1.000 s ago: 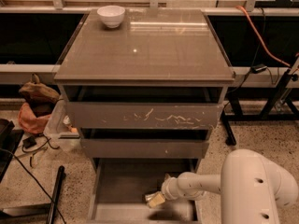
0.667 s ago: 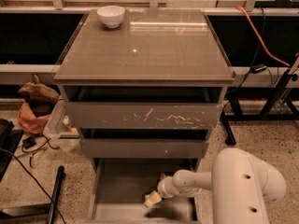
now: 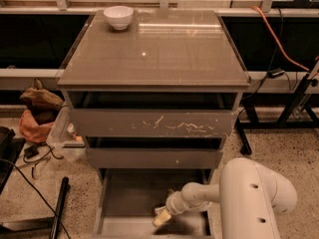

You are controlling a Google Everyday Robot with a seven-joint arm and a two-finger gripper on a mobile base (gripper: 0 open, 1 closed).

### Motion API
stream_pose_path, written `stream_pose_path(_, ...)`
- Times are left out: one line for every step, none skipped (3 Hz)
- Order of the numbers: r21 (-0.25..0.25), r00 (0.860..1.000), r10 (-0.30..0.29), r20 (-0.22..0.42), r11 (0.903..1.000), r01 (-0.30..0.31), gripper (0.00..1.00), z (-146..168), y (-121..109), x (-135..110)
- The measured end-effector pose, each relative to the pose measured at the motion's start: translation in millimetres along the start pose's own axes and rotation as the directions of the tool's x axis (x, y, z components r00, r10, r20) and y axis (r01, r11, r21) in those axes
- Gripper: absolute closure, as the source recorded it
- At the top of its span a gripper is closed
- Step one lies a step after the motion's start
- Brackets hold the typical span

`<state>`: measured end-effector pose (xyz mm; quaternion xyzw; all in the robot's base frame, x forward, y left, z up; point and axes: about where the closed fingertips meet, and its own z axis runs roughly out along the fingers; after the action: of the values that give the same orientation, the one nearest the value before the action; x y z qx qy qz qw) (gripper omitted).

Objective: Pick redbull can from bottom drawer and place on counter

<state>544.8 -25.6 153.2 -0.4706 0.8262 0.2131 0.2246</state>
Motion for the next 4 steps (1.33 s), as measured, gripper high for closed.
stream_pose_path(-0.041,1.000,-0.015,0.005,0.9990,0.015,0.00,8.5,19.1,10.2)
stream_pose_path(-0.047,1.000,-0.019,0.006,0.9987,0.020,0.00,17.7,20.1,8.5)
stream_pose_path(-0.033,0.999,-0.041,-0.007,0.9986,0.041,0.00,24.4,11.9,0.5)
stream_pose_path(0.000,1.000,-0.022,-0.005,0.9998,0.022,0.00,19.7,-2.8,1.1)
